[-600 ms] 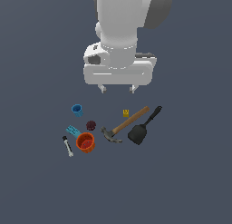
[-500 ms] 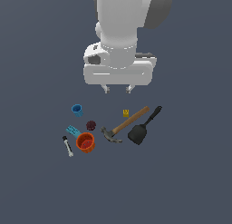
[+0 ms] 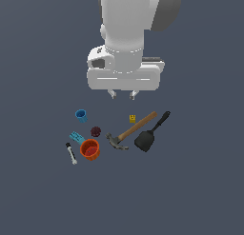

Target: Pick up a designated object from a clutter of objects.

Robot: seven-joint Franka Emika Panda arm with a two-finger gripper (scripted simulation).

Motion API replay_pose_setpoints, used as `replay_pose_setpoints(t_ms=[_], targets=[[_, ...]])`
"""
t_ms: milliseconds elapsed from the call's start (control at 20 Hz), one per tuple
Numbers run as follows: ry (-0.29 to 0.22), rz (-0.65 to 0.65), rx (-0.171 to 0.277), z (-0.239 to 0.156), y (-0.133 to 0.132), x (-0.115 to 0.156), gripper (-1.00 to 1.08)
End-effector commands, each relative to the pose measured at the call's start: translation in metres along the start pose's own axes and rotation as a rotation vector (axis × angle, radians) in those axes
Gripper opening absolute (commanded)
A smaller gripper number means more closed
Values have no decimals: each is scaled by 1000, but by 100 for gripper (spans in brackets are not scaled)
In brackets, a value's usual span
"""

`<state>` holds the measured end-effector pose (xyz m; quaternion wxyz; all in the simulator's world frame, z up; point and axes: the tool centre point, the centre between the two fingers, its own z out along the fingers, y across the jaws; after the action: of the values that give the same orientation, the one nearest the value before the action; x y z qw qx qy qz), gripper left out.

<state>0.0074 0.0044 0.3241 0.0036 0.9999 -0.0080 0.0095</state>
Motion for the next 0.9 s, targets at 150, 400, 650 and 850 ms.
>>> replay_pose_setpoints(t_ms=[150,400,650,850], targets=[[-19,64,21,10,7,4,28],[-57,189,60,28,19,10,28],[-117,377,113,56,39,19,28],[-180,571,162,86,60,26,28]])
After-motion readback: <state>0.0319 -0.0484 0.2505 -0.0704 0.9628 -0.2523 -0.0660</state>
